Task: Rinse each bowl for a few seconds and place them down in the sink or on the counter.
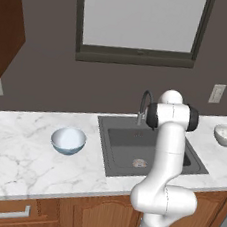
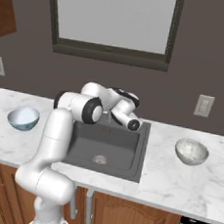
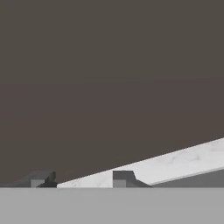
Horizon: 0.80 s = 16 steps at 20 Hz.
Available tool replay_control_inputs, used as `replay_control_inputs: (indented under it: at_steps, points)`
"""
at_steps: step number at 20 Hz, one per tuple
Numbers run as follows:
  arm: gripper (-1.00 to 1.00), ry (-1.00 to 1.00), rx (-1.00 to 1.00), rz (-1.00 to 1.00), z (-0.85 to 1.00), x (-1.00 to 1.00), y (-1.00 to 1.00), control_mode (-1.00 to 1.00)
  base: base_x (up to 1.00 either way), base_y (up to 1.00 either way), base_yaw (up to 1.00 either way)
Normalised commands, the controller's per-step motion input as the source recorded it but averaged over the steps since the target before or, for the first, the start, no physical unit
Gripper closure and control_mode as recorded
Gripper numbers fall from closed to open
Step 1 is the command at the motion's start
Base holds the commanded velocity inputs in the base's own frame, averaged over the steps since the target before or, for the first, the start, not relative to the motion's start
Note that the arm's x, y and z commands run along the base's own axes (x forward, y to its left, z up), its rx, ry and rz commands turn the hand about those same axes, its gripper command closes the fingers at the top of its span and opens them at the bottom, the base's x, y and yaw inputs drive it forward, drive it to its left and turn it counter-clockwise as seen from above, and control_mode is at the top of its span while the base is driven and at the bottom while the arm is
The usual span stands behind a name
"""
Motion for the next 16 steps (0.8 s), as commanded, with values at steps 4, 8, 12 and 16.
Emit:
replay_control_inputs:
  at_steps: [4,8,12,16]
  points:
    - [1.0,0.02,0.04,-0.05,-0.38,-0.15,-0.6,-1.0,0.0,0.0,0.0]
    - [1.0,0.02,0.04,-0.05,-0.41,-0.17,-0.59,-1.0,0.0,0.0,0.0]
    - [1.0,0.02,0.03,-0.05,-0.47,-0.19,-0.56,-1.0,0.0,0.0,0.0]
    - [1.0,0.0,0.02,-0.06,-0.55,-0.24,-0.48,-1.0,0.0,0.0,0.0]
